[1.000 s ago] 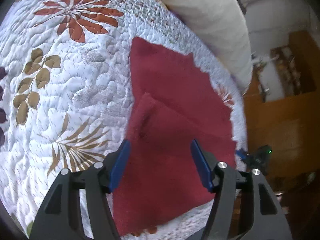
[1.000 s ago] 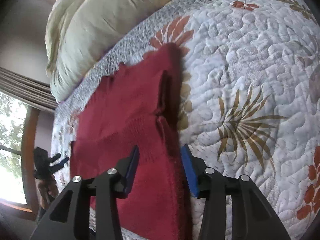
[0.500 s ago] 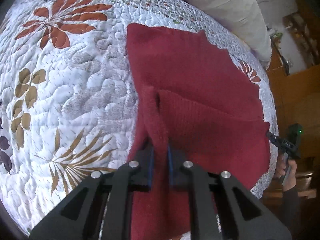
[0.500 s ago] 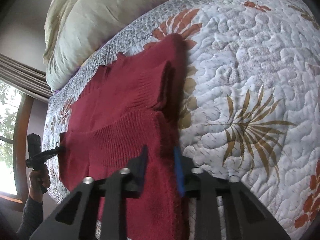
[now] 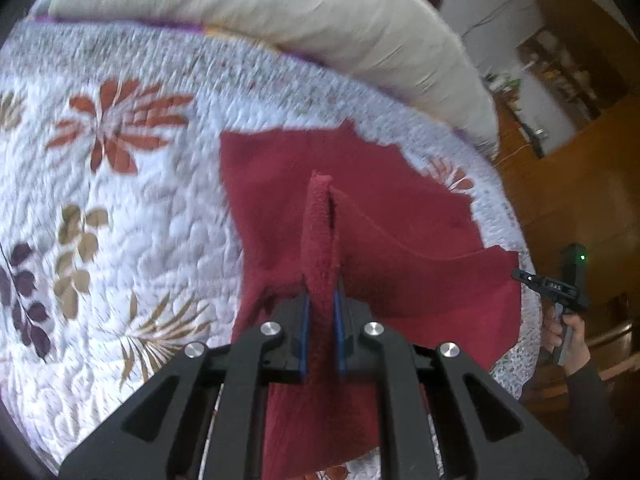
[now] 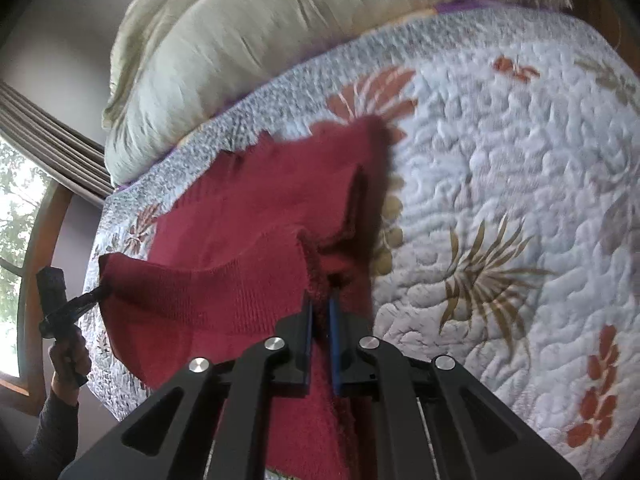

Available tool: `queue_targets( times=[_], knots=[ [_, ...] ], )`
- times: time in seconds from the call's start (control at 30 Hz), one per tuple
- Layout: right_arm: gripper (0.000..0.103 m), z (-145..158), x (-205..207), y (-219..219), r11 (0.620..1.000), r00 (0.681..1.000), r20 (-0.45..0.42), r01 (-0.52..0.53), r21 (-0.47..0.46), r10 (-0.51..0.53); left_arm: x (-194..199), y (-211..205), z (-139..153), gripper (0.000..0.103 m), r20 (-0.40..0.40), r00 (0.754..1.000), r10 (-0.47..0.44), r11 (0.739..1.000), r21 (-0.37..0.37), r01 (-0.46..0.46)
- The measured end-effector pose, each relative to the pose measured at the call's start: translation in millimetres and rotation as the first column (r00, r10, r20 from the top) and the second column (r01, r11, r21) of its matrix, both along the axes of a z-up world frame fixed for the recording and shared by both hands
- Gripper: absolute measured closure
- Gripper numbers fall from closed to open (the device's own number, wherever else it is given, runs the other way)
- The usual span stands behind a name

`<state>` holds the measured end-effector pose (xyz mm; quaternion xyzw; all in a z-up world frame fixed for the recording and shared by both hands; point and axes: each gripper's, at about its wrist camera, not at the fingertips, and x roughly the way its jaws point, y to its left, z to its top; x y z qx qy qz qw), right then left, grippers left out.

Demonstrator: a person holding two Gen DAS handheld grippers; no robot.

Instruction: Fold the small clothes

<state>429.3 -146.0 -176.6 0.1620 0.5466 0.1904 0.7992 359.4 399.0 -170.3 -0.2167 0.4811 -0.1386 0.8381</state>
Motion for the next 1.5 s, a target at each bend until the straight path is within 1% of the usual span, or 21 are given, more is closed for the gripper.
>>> queue_targets(
  times=[0.1,0.27,0.4,0.63,0.83,1.1,1.3,1.4,1.5],
  knots=[
    [0.096,18.7,4.0,-0.4,1.000,1.000,0.032,-0.001,-0.010,0.001,2.9,0.6,17.3,0.095,0.045,0.999,-0.005,1.000,0.001,0.005],
    [0.097,42.5,21.2,2.9,1.000,0.997,0.074,0.004,-0.031,-0.002,20.5,3.0,31.7,0.095,0.073,0.997,0.000,1.000,0.013,-0.001],
    [0.097,52.4,40.7,11.6,0.999,0.996,0.093,0.005,-0.048,0.000,40.3,5.3,36.8,0.095,0.074,0.997,0.005,1.000,0.013,-0.006],
    [0.097,55.3,76.9,23.3,0.997,0.994,0.107,0.007,-0.076,0.001,79.9,10.1,34.3,0.095,0.051,0.999,0.020,1.000,0.017,-0.021],
    [0.097,47.6,116.1,29.5,0.994,0.994,0.103,0.033,-0.106,-0.022,121.2,14.6,21.4,0.095,0.009,0.999,0.032,0.999,0.038,-0.032],
    [0.097,20.6,173.5,39.2,0.986,0.996,0.074,0.070,-0.150,-0.059,176.1,25.9,-12.3,0.095,-0.064,0.995,0.076,0.996,0.058,-0.072],
    [0.097,9.3,196.4,41.5,0.984,0.994,0.070,0.091,-0.153,-0.081,205.4,35.7,-21.3,0.095,-0.066,0.993,0.101,0.994,0.041,-0.098],
    [0.097,-0.4,205.8,42.1,0.982,0.995,0.061,0.094,-0.161,-0.085,219.4,36.7,-33.2,0.095,-0.092,0.990,0.106,0.994,0.037,-0.103],
    [0.097,-12.0,213.7,42.7,0.980,0.995,0.052,0.097,-0.171,-0.090,231.6,39.7,-51.4,0.095,-0.127,0.985,0.119,0.993,0.024,-0.117]
  ],
)
